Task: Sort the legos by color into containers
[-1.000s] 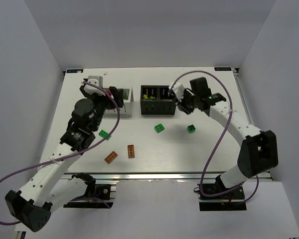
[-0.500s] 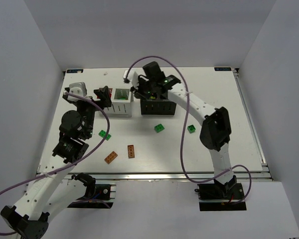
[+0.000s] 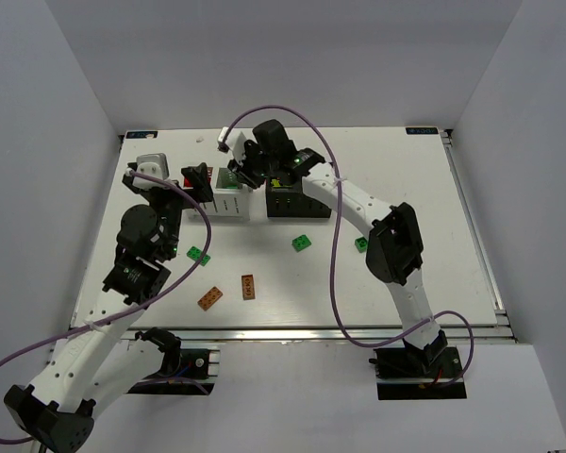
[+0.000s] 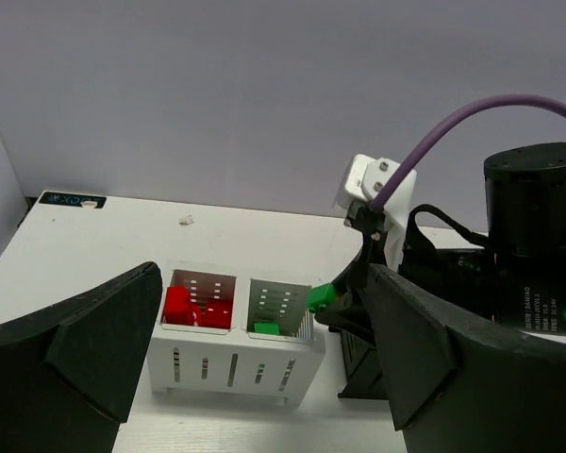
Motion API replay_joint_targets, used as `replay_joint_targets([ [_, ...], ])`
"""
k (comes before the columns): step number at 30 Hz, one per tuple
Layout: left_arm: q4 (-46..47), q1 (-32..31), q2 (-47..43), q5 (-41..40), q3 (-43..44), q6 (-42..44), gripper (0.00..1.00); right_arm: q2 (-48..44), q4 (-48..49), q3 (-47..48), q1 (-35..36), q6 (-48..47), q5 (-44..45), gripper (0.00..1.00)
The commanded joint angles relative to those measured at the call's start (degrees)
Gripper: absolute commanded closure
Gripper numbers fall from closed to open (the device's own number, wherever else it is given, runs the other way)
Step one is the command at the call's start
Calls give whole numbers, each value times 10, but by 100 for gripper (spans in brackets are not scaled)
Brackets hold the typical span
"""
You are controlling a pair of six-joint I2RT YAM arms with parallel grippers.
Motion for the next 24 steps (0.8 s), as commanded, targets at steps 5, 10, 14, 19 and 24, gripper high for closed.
replay_joint_targets([
  [5, 5, 4, 4, 15, -3, 6, 2, 41, 85, 42, 24, 131, 106, 94],
  [10, 5, 5, 6, 20, -4, 8, 2, 52, 105, 45, 28, 136, 128, 81],
  [14, 4, 5, 6, 22, -4, 8, 2, 49, 116, 31, 29, 126, 149, 65],
  [19, 3, 5, 9, 29, -3, 9, 2, 45, 119, 22, 29, 120, 145, 42],
  [24, -4, 5, 18, 43, 3, 7, 2, 41, 110, 21, 29, 120, 139, 40],
])
